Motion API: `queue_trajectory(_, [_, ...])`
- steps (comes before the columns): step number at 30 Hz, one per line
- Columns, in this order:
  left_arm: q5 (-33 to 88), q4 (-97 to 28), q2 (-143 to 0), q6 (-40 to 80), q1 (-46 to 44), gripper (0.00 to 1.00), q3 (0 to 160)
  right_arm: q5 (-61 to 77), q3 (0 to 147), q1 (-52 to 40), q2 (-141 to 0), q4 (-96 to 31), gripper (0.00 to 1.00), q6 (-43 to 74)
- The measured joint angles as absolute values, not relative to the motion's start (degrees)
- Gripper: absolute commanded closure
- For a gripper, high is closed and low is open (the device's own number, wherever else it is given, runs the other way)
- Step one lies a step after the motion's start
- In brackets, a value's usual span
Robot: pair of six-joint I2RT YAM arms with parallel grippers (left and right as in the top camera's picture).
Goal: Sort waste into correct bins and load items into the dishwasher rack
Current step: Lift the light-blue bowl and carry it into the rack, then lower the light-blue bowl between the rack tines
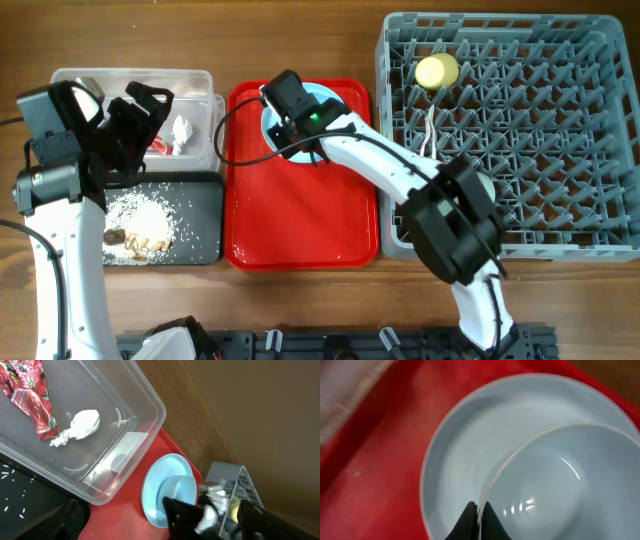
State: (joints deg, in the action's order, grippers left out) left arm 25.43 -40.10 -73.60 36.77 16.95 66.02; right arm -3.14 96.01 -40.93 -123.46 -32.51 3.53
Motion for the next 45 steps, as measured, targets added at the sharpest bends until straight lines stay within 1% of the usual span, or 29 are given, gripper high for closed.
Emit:
queue_trajectory(3, [25.4, -40.1, -73.6, 36.8, 17.0, 0.0, 66.0, -0.7, 95.7, -40.8, -118.5, -32.6, 0.96, 5.5])
queue_trajectory(9, [25.4, -40.1, -73.6, 36.8, 17.0, 0.0, 66.0, 6.9, 95.7, -38.7, -103.2, -33.4, 0.95, 10.8])
queue_trajectory(12, [25.4, -40.1, -73.6, 36.8, 17.0, 0.0, 66.0, 12.7, 95.7, -34.1, -95.8, -35.7, 0.96, 12.9])
queue_trajectory(15, [25.4, -40.1, -73.6, 36.8, 17.0, 0.0, 66.0, 18.3, 95.8, -28.1, -92.5, -38.9, 0.96, 14.3])
queue_trajectory(21, [25.4, -40.1, -73.6, 36.8, 17.0, 0.0, 66.0, 33.8, 95.7, -14.1, -92.2, -45.4, 0.96, 15.9])
queue_trajectory(22, [25.4, -40.1, -73.6, 36.8, 17.0, 0.0, 66.0, 38.7, 95.6, -10.2, -92.2, -46.1, 0.96, 15.9])
queue_trajectory(28, [25.4, -40.1, -73.6, 36.8, 17.0, 0.0, 66.0, 54.3, 91.9, 0.3, -92.2, -46.2, 0.96, 14.9])
queue_trajectory(34, [25.4, -40.1, -73.6, 36.8, 17.0, 0.0, 66.0, 63.7, 85.7, 6.3, -92.2, -46.1, 0.96, 11.9])
queue_trajectory(39, [25.4, -40.1, -73.6, 36.8, 17.0, 0.0, 66.0, 65.9, 80.6, 9.5, -92.3, -44.6, 0.96, 9.9])
queue_trajectory(45, [25.4, -40.1, -73.6, 36.8, 17.0, 0.0, 66.0, 66.7, 76.6, 11.2, -92.3, -42.4, 0.96, 8.9])
